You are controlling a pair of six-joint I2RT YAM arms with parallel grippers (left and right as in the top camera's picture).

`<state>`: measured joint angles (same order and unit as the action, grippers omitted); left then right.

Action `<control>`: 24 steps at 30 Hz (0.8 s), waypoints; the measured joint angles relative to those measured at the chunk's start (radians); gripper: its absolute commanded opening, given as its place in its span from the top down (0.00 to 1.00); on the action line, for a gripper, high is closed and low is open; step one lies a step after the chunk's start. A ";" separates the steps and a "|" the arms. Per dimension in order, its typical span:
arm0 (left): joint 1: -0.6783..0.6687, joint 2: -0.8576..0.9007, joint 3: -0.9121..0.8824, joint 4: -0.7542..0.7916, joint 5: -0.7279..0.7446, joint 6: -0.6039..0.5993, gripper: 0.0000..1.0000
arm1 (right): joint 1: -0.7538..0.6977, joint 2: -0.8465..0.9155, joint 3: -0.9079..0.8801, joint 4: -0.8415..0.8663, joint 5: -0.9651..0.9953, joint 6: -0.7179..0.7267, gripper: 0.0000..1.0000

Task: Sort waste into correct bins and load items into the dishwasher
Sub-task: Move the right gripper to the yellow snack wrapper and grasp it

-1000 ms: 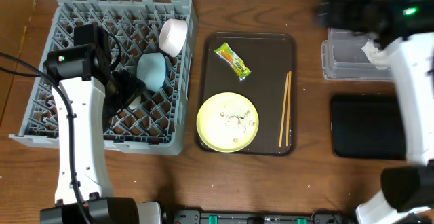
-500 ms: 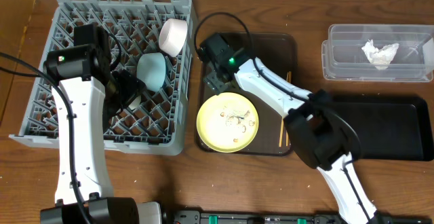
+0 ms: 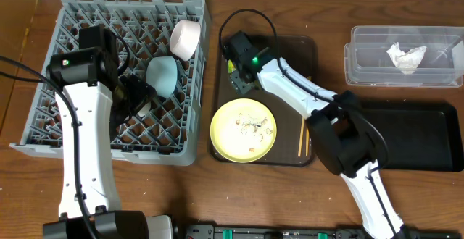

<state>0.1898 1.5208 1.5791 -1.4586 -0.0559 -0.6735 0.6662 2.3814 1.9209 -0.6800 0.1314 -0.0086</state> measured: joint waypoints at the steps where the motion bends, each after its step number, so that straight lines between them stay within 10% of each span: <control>1: 0.000 0.000 0.000 0.000 0.000 0.000 0.02 | 0.001 -0.011 -0.001 0.005 0.009 0.005 0.19; 5: 0.000 0.000 0.000 0.000 0.000 0.000 0.02 | -0.003 -0.105 -0.001 0.060 0.054 0.043 0.09; 8: 0.000 0.000 0.000 0.000 0.000 0.000 0.02 | -0.019 -0.119 0.000 0.056 0.064 0.103 0.19; 24: 0.000 0.000 0.000 0.000 0.000 0.000 0.02 | -0.043 -0.026 0.000 -0.067 0.091 1.071 0.37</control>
<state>0.1898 1.5208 1.5791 -1.4586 -0.0559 -0.6735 0.6231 2.3554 1.9213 -0.7467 0.2226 1.0626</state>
